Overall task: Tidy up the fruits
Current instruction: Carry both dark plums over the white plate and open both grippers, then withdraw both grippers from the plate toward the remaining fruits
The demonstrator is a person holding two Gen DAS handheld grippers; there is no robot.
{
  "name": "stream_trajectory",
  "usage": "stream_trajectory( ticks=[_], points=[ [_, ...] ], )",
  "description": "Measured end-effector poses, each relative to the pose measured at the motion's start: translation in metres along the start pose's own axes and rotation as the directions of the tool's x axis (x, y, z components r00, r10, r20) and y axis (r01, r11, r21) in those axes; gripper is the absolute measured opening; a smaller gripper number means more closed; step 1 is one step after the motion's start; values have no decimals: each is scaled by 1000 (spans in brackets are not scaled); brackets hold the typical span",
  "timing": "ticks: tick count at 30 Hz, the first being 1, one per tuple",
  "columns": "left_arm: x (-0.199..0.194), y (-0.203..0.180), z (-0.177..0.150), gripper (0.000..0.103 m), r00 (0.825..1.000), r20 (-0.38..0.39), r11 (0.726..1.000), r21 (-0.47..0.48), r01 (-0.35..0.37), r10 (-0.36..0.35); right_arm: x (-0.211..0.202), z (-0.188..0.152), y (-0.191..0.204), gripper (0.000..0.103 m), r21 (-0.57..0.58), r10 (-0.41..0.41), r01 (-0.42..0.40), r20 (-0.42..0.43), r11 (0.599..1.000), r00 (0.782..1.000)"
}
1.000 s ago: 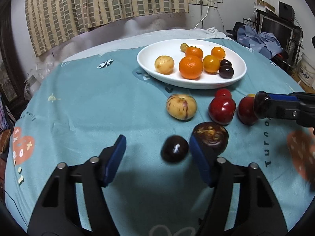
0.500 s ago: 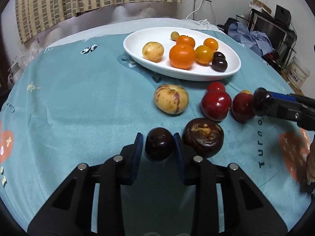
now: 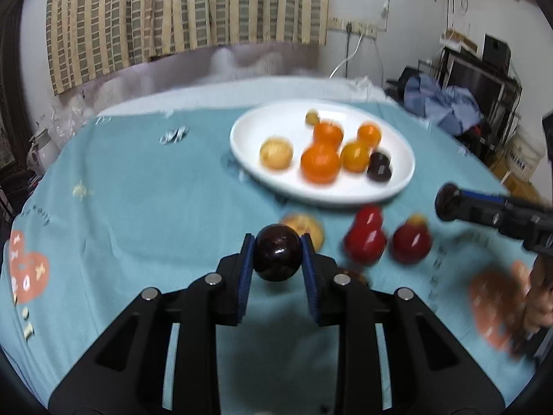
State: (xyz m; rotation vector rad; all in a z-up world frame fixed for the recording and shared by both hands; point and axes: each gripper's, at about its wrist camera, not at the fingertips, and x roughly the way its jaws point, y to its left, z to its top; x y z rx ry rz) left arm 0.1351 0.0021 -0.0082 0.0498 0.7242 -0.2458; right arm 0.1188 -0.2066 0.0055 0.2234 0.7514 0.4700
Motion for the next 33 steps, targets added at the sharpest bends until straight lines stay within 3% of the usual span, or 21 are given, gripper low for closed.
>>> stream_trajectory(
  ticks=[6, 11, 12, 13, 14, 15, 22, 33],
  points=[
    [26, -16, 45, 27, 1000, 11, 1000, 5, 19, -19, 12, 32, -11, 31, 35, -38, 37, 17, 999, 999],
    [59, -27, 56, 28, 999, -14, 1000, 10, 29, -28, 44, 46, -17, 33, 64, -30, 30, -14, 998, 999],
    [64, -26, 56, 32, 999, -19, 1000, 8, 28, -28, 50, 46, -19, 35, 74, -37, 39, -26, 996, 999],
    [70, -25, 56, 40, 999, -26, 1000, 5, 24, -24, 53, 47, -22, 43, 83, -47, 50, -36, 995, 998],
    [71, -24, 56, 58, 1000, -19, 1000, 2, 13, -13, 53, 48, -24, 50, 93, -53, 56, -30, 994, 998],
    [70, -24, 55, 61, 1000, -11, 1000, 2, 6, -6, 51, 48, -27, 51, 100, -52, 53, -8, 994, 999],
    [50, -14, 51, 69, 999, 28, 1000, -1, -20, 20, 38, 37, -43, 55, 174, -29, 30, -13, 984, 1000],
    [18, 3, 1, 84, 996, 8, 995, -29, -93, 93, 7, -1, -32, 59, 177, -40, 43, -18, 983, 999]
  ],
)
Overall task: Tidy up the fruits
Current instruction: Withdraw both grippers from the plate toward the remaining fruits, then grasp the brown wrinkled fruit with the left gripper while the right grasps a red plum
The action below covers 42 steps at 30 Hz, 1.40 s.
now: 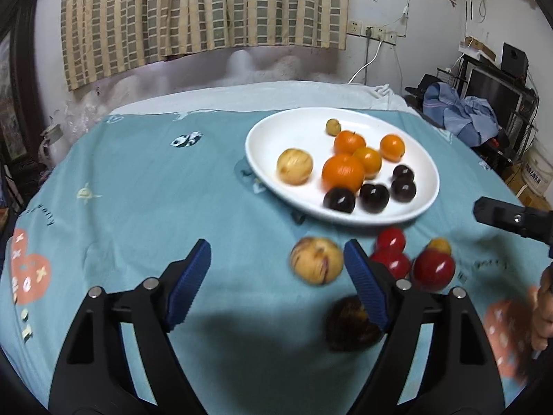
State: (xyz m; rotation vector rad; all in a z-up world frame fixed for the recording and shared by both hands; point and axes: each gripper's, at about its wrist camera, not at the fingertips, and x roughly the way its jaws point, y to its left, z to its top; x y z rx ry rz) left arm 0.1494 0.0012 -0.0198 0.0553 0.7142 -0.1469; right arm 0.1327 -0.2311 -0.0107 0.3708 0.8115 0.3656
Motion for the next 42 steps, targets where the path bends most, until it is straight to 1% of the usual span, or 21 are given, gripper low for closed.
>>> stream_trajectory(
  ticks=[4, 7, 10, 14, 19, 22, 25, 29, 32, 37, 42],
  points=[
    [-2, -5, -12, 86, 1000, 1, 999, 31, -30, 30, -1, -4, 3, 59, -40, -25, 25, -7, 999, 1000],
    [2, -8, -15, 88, 999, -11, 998, 49, -40, 41, 5, -7, 7, 59, -72, -56, 53, -33, 996, 998],
    [5, -10, -16, 88, 999, -25, 997, 67, -40, 41, 10, -14, 19, 59, -156, -88, 80, -46, 985, 995],
    [4, -13, -16, 90, 999, -17, 996, 77, -43, 45, 18, -28, 41, 59, -298, -118, 99, -47, 949, 992],
    [2, -12, -16, 91, 999, -19, 997, 70, -34, 35, 29, -39, 51, 59, -387, -168, 138, -43, 912, 985],
    [-2, -16, -17, 91, 1000, -20, 996, 90, -22, 24, 33, -41, 53, 58, -410, -185, 157, -30, 898, 982],
    [-10, -24, -24, 91, 1000, -19, 990, 138, -19, 22, 34, -43, 54, 57, -426, -187, 161, -21, 891, 982],
    [-16, -32, -36, 91, 999, -33, 981, 193, 0, 7, 36, -43, 56, 52, -438, -175, 145, -28, 887, 984],
    [-15, -39, -40, 91, 999, -36, 975, 223, 10, -2, 38, -42, 56, 51, -431, -173, 139, -40, 891, 984],
    [-9, -41, -42, 91, 998, -61, 973, 228, 22, -8, 43, -38, 53, 49, -412, -168, 129, -60, 902, 984],
    [-5, -40, -41, 91, 996, -81, 977, 210, 40, -23, 48, -38, 58, 48, -436, -179, 134, -63, 890, 982]
  ],
)
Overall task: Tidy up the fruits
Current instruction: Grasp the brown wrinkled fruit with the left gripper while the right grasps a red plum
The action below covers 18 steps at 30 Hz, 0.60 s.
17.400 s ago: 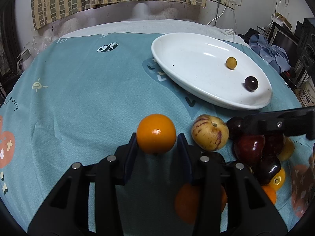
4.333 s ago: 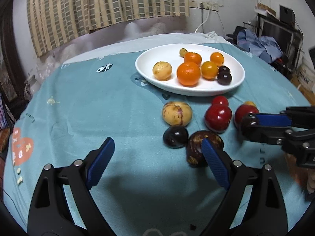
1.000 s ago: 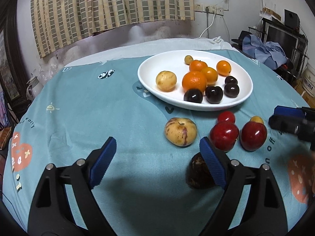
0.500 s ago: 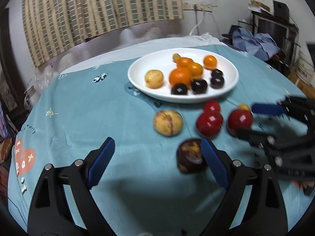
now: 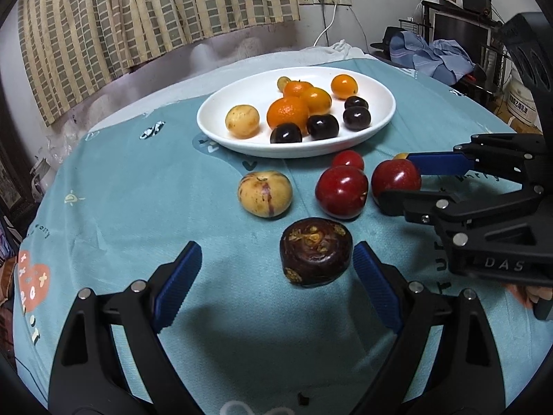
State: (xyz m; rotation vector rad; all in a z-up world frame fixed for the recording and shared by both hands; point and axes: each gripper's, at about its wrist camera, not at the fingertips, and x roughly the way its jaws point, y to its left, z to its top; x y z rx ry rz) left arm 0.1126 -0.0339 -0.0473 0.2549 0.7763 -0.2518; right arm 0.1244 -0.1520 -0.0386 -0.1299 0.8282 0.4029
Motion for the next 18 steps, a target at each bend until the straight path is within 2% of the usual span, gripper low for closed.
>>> stream_trajectory(
  ticks=[4, 7, 10, 13, 14, 16, 17, 18],
  points=[
    [4, -4, 2, 91, 1000, -13, 1000, 10, 29, -29, 5, 3, 6, 48, -37, -8, 7, -14, 999, 1000],
    [9, -9, 5, 90, 999, -29, 999, 23, 43, -42, 8, 5, 6, 43, -44, -13, 12, -19, 999, 1000],
    [17, -6, 7, 90, 996, -56, 997, 1, 76, -75, 9, 6, 4, 42, -38, -2, 1, -20, 999, 1000],
    [23, -2, 8, 76, 991, -80, 994, -27, 105, -107, 9, 6, 5, 41, -42, -8, 7, -18, 999, 1000],
    [25, -1, 8, 68, 989, -87, 993, -33, 114, -116, 8, 5, 5, 41, -41, -8, 7, -17, 999, 1000],
    [25, -1, 8, 58, 987, -82, 990, -35, 136, -138, 7, 5, 4, 40, -33, -4, 4, -15, 999, 1000],
    [24, -3, 7, 47, 986, -77, 989, -27, 144, -146, 7, 5, 3, 40, -31, -5, 5, -14, 1000, 1000],
    [23, -4, 7, 47, 987, -72, 989, -18, 145, -146, 6, 4, 2, 40, -26, -3, 3, -11, 1000, 1000]
  ],
)
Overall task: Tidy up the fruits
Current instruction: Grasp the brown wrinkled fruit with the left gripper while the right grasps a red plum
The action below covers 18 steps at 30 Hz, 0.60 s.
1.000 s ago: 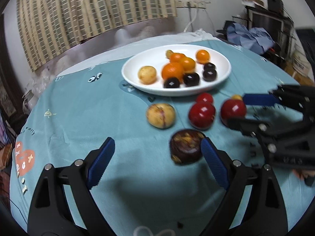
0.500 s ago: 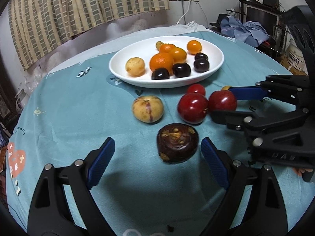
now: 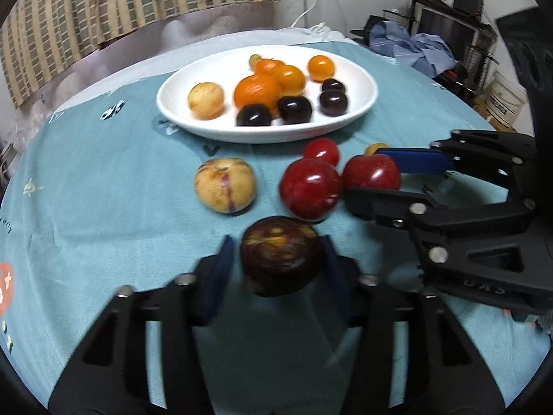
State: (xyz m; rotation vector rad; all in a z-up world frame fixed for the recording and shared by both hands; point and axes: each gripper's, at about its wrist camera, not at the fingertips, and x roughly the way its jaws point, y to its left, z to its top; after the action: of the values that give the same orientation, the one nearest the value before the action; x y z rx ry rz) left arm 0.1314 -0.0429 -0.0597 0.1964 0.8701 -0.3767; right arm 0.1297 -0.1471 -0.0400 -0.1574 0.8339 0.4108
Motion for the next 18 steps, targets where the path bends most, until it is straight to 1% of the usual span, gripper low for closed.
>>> stream_trajectory(
  ticks=[3, 7, 12, 18],
  points=[
    [-5, -1, -1, 47, 1000, 21, 1000, 2, -6, 6, -6, -1, -2, 40, 20, 18, -19, 17, 1000, 1000],
    [-15, 7, -1, 47, 999, 53, 999, -43, 7, -5, -19, -1, -13, 40, 78, 63, -67, 50, 995, 997],
    [-21, 9, -1, 47, 997, 74, 998, -59, 2, 3, -29, 1, -27, 41, 146, 105, -115, 72, 983, 992],
    [-25, 14, -1, 47, 996, 90, 997, -81, -7, 14, -38, 3, -41, 41, 199, 90, -110, 105, 974, 990]
  ],
)
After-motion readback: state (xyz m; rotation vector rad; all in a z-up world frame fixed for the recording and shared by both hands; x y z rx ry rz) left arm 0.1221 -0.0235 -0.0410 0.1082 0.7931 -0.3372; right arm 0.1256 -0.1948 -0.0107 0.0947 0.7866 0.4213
